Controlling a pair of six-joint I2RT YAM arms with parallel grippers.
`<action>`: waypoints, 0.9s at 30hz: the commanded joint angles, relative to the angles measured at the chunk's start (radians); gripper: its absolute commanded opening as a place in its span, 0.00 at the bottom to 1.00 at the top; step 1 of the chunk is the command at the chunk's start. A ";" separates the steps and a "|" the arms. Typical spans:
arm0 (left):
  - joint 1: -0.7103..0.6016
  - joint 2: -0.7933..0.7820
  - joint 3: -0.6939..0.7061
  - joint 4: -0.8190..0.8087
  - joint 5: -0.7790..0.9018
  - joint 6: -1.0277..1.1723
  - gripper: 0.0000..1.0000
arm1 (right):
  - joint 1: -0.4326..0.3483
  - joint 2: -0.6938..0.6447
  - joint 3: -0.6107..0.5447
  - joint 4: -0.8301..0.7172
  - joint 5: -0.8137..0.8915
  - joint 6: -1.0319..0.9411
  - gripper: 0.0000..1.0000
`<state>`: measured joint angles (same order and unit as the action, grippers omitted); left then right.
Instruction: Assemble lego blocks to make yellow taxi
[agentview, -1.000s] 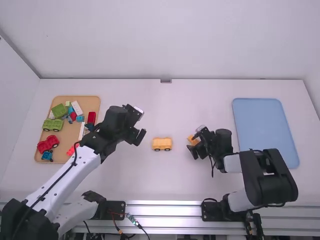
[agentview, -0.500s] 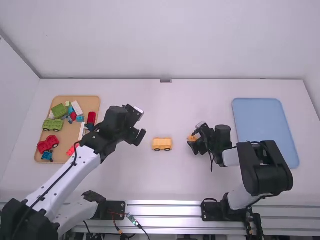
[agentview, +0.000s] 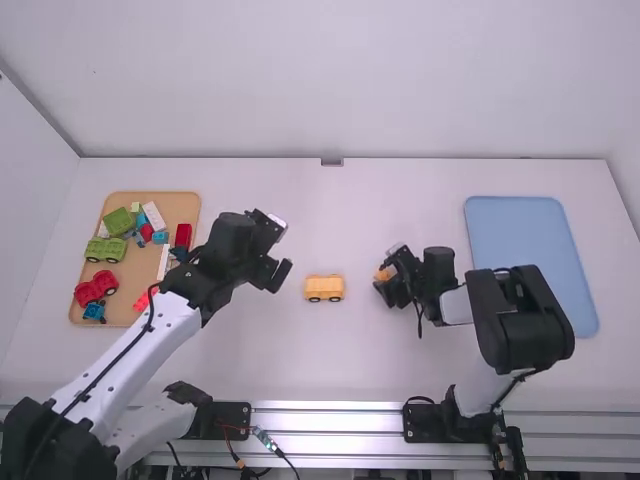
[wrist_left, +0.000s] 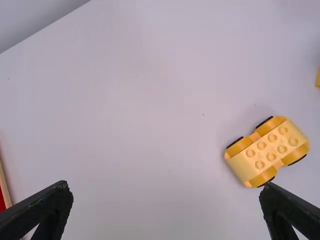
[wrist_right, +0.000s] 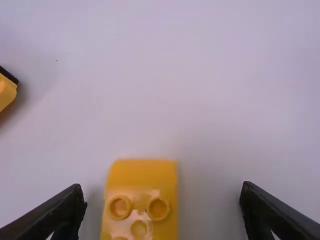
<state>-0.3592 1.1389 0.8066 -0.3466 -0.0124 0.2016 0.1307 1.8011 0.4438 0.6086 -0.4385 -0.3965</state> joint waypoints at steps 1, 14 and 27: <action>-0.004 0.002 -0.010 -0.004 0.004 -0.003 0.99 | 0.001 0.021 0.014 -0.024 -0.005 0.002 0.72; -0.005 0.003 -0.010 -0.003 0.004 -0.004 0.99 | -0.005 0.019 0.009 -0.027 -0.005 0.006 0.70; -0.005 0.002 -0.010 0.002 0.004 -0.003 0.99 | -0.043 -0.095 -0.052 -0.057 -0.012 -0.012 0.70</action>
<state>-0.3592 1.1389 0.8066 -0.3462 -0.0120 0.2016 0.0952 1.7420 0.4053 0.5591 -0.4454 -0.4004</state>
